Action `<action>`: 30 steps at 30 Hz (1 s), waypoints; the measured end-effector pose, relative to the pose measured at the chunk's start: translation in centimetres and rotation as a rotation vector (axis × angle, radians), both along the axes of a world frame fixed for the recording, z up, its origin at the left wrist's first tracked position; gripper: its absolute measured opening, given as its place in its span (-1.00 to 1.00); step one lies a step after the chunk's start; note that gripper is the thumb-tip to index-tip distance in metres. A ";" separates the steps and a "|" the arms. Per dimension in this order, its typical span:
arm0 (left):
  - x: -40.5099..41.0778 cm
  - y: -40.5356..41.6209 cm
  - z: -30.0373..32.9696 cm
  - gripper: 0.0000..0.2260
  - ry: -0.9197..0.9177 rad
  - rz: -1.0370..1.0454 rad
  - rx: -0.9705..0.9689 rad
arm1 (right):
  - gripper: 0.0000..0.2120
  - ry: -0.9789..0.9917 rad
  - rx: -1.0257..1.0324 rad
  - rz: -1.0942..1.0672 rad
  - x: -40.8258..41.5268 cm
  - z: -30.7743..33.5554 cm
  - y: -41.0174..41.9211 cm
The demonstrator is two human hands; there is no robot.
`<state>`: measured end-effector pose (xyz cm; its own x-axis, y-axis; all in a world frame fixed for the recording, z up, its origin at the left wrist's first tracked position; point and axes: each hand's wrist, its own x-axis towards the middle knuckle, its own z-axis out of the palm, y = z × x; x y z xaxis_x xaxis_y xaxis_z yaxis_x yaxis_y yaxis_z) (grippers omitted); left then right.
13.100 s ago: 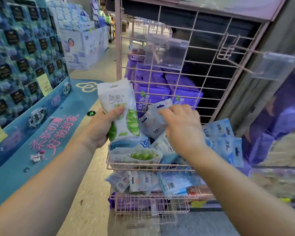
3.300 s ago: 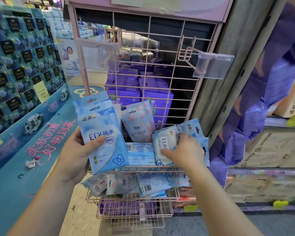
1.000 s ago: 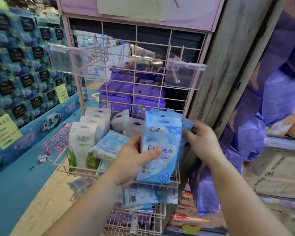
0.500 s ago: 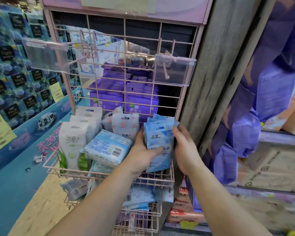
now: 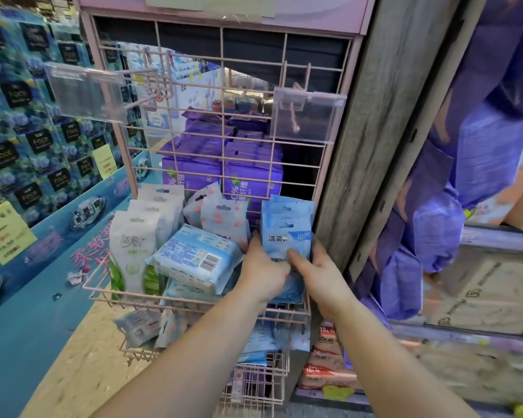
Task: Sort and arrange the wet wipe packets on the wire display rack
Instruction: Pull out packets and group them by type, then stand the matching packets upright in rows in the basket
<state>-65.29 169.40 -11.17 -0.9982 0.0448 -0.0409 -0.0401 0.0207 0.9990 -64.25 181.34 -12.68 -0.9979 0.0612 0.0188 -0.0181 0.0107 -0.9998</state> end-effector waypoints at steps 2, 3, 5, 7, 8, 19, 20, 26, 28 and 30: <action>0.2 -0.2 -0.3 -0.49 -0.003 0.005 -0.039 | -0.58 -0.005 0.066 0.037 0.4 0.3 0.1; 0.0 -0.4 -0.2 -0.47 -0.014 -0.010 -0.055 | -0.61 0.001 0.112 0.048 0.5 0.3 0.1; -0.6 -0.8 0.0 -0.45 -0.027 -0.048 -0.076 | -0.65 0.031 0.229 0.031 0.6 0.5 -0.2; -0.9 -1.1 0.4 -0.46 -0.018 -0.060 -0.070 | -0.62 0.075 0.345 -0.011 0.6 0.6 -0.5; -0.8 -1.1 0.5 -0.47 -0.008 -0.060 -0.067 | -0.61 0.093 0.393 -0.032 0.6 0.5 -0.6; 2.8 -0.9 1.3 -0.46 0.128 -0.002 -0.185 | -0.42 0.105 0.494 -0.102 1.3 0.2 -0.7; 3.3 -1.1 1.5 -0.46 0.143 -0.017 -0.182 | -0.42 0.091 0.490 -0.117 1.4 0.2 -0.8; 6.8 -6.6 2.0 -0.63 0.266 -0.088 -0.217 | -0.43 0.199 0.513 -0.499 3.9 1.5 -2.3; 7.2 -9.3 2.7 -0.70 0.309 0.033 -0.275 | -0.55 0.321 0.503 -0.486 5.0 2.2 -4.1; 6.8 -11.6 3.4 -0.75 0.352 0.165 -0.348 | -0.58 0.338 0.559 -0.310 5.6 2.4 -6.4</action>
